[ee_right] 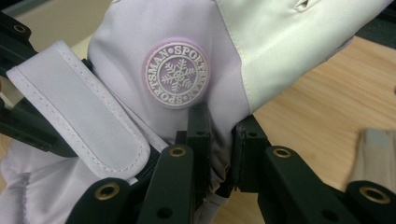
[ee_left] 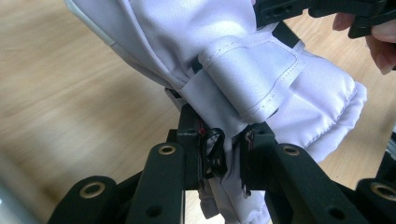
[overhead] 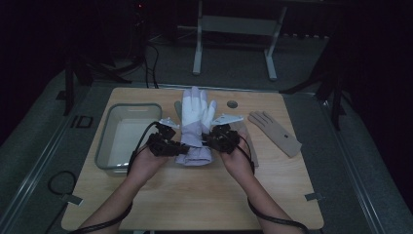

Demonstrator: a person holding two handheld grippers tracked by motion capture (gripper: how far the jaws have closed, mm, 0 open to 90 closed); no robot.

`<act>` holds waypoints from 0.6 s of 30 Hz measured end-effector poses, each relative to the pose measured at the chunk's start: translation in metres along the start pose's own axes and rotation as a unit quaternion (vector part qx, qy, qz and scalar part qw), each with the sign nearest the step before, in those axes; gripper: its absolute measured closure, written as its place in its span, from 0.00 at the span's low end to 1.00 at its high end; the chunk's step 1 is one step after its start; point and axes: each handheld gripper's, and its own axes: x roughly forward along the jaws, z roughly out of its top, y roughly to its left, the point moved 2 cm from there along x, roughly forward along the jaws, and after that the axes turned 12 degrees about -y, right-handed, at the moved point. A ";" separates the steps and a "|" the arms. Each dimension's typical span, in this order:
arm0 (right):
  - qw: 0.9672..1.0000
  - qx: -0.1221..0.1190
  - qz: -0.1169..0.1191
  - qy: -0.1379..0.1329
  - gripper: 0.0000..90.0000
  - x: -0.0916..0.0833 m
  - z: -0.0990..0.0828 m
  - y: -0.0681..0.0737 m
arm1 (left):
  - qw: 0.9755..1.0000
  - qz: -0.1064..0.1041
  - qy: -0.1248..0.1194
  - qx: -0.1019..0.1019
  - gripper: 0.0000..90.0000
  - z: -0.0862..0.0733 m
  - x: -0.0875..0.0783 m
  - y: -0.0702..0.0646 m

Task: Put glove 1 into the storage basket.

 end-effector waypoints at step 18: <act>1.000 -0.011 0.029 -0.001 0.88 0.042 0.034 0.043 | 0.999 0.033 0.012 0.000 0.83 -0.005 -0.055 0.036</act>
